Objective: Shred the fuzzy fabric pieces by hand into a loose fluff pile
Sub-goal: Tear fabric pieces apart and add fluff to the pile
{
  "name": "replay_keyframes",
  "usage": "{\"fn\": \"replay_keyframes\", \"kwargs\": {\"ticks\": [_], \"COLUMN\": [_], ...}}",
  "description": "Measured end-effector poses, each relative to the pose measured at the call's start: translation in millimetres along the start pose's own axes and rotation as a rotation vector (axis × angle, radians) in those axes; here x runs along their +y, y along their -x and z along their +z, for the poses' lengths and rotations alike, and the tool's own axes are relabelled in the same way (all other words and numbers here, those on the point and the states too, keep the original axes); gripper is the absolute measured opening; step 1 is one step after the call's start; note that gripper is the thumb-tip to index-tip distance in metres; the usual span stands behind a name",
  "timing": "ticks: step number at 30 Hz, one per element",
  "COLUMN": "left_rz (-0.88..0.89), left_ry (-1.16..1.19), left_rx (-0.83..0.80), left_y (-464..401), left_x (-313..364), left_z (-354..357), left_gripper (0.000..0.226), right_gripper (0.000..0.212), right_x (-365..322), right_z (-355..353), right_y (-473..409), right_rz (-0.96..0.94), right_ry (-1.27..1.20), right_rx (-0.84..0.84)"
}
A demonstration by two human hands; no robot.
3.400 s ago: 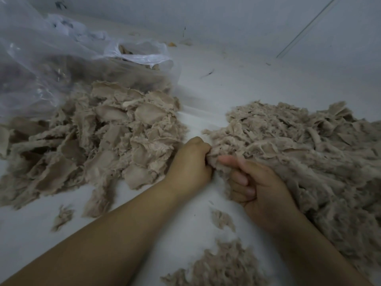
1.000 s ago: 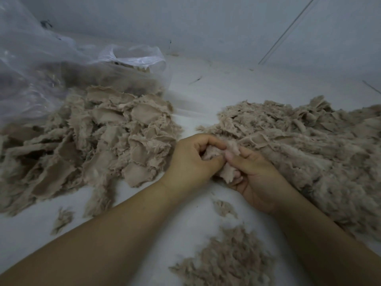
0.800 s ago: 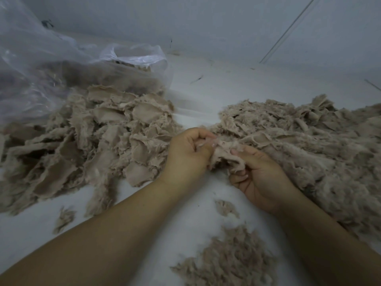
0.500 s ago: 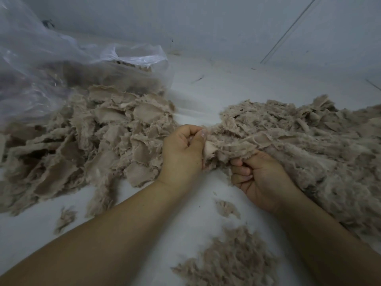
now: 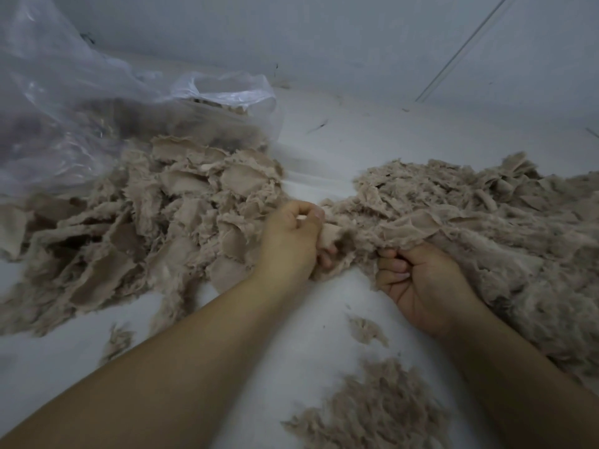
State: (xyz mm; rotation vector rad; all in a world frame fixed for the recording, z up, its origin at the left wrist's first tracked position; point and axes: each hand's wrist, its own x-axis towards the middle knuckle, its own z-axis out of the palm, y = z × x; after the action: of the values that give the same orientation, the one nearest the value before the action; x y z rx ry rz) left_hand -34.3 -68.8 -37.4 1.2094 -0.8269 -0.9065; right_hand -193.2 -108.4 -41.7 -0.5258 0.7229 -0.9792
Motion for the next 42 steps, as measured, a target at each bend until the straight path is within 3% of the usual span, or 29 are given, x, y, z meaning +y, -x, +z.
{"fn": "replay_keyframes", "kwargs": {"ticks": [3, 6, 9, 12, 16, 19, 25, 28, 33, 38, 42], "left_rz": [-0.013, 0.023, 0.053, 0.068, 0.09, 0.1, 0.04, 0.047, 0.087, 0.01, -0.009], "left_ry": [-0.116, -0.112, -0.027, -0.018, 0.002, 0.001, -0.125, -0.167, -0.231, -0.084, -0.072], "left_rx": [-0.188, -0.269, -0.183, -0.115, -0.142, -0.205, -0.282, -0.279, -0.238, -0.128, -0.234], "left_y": [5, 7, 3, 3, 8, 11, 15, 12, 9, 4, 3], "left_x": [-9, -11, -8, -3, 4, 6, 1, -3, -7, -4, -2], "left_z": [9, 13, 10, 6, 4, 6, 11, 11, 12, 13, 13], "left_gripper": [0.009, 0.025, 0.031, 0.018, 0.019, 0.028, 0.038, 0.028, 0.023, 0.041, 0.043], "right_gripper": [0.023, 0.007, 0.025, 0.045, 0.021, 0.041, 0.023, 0.014, 0.023, 0.03, 0.024], "right_x": [1, 0, 1, 2, 2, 1, 0, 3, 4, 3, 4], "right_z": [1, 0, -3, -2, 2, 4, 4, 4, 4, 3, 3], "right_y": [1, 4, 5, 7, 8, 11, 16, 13, 13, 13, 12], "right_rz": [-0.007, -0.077, -0.163, -0.179, -0.094, 0.019, -0.039, -0.057, -0.069, -0.067, -0.093], "right_ry": [0.058, 0.157, 0.265, 0.407, 0.392, 0.351, 0.336, 0.39, 0.41, 0.414, 0.423], "right_rx": [-0.046, -0.077, -0.082, -0.089, -0.072, -0.125, -0.199, -0.21, -0.229, -0.226, -0.186]}}
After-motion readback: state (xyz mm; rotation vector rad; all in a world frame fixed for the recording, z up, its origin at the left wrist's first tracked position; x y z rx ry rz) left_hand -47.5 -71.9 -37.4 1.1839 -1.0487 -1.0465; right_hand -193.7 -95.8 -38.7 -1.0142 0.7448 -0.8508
